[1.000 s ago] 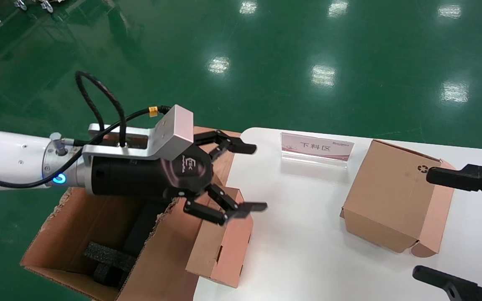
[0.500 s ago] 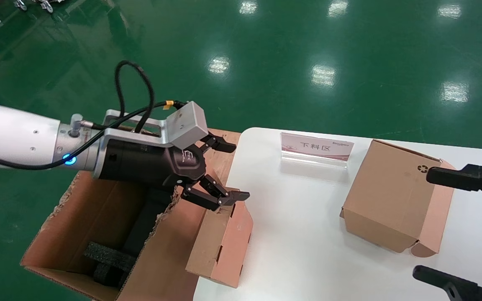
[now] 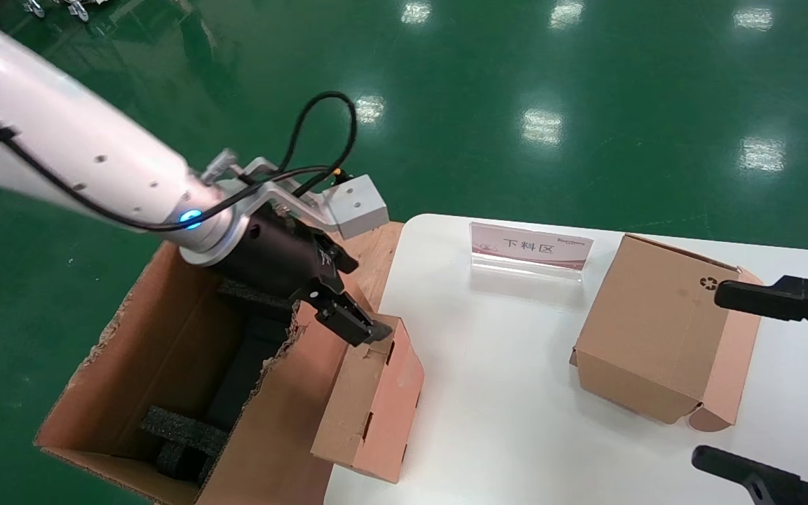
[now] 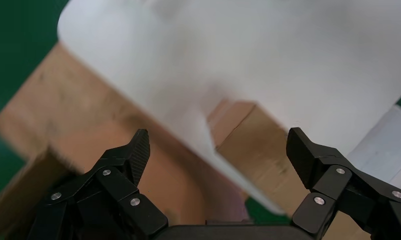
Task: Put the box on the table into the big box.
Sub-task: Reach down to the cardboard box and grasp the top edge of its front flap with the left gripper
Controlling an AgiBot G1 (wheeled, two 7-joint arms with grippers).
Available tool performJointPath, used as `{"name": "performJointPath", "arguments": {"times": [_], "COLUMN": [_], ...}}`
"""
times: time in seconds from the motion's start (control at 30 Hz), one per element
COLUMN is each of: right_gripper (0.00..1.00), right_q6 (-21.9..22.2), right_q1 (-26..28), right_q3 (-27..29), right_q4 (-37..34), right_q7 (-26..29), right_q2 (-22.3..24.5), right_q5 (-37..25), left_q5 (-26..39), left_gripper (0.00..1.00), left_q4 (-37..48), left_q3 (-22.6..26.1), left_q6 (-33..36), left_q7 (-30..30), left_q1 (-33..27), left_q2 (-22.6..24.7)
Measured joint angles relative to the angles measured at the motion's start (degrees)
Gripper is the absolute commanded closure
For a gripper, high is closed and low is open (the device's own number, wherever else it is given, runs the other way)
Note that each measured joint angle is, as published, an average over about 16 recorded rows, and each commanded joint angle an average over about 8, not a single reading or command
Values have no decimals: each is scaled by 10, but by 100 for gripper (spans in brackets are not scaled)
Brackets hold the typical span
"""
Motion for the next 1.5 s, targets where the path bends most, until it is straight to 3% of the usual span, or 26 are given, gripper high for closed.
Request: {"name": "performJointPath", "arguments": {"times": [0.33, 0.57, 1.5], "right_gripper": [0, 0, 0], "right_q6": [0, 0, 0], "right_q1": [0, 0, 0], "right_q3": [0, 0, 0], "right_q4": [0, 0, 0], "right_q7": [0, 0, 0], "right_q2": [0, 0, 0], "right_q5": [0, 0, 0], "left_q5": [84, 82, -116], "left_gripper": [0, 0, 0], "left_q4": [-4, -4, -5], "left_q3": [160, 230, 303], "left_q6": [61, 76, 85], "left_q7": [-198, -275, -353], "left_q1": [-112, -159, -239], "left_q2": [94, 129, 124]}}
